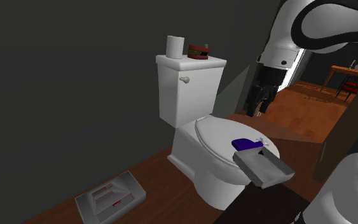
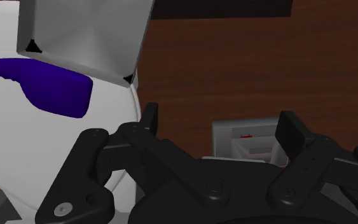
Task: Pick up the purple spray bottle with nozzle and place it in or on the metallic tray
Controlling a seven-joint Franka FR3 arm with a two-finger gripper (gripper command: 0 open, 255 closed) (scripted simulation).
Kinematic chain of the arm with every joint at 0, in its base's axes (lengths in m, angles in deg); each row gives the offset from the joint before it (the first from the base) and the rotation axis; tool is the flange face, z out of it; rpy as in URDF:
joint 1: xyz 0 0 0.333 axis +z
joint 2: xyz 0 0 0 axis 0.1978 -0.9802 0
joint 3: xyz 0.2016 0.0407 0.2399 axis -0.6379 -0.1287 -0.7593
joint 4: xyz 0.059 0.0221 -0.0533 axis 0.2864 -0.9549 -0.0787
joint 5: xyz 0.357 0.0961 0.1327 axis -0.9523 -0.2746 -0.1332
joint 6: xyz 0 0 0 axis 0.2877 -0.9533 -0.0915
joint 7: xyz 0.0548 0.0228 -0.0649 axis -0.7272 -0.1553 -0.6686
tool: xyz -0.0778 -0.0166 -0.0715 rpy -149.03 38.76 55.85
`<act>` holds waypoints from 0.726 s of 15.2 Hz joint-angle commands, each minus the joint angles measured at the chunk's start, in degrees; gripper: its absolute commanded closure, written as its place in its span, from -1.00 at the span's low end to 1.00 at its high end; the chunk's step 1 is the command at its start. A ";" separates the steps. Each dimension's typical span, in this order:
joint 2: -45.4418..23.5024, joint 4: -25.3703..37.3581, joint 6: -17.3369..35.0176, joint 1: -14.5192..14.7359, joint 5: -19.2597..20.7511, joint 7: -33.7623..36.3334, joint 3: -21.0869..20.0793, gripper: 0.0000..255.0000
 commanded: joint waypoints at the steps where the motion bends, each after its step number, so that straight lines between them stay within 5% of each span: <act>1: 0.00 0.00 0.00 0.00 0.00 0.00 0.00 -1.00; 11: 4.82 -12.82 7.28 -0.61 11.94 -26.94 14.52 -1.00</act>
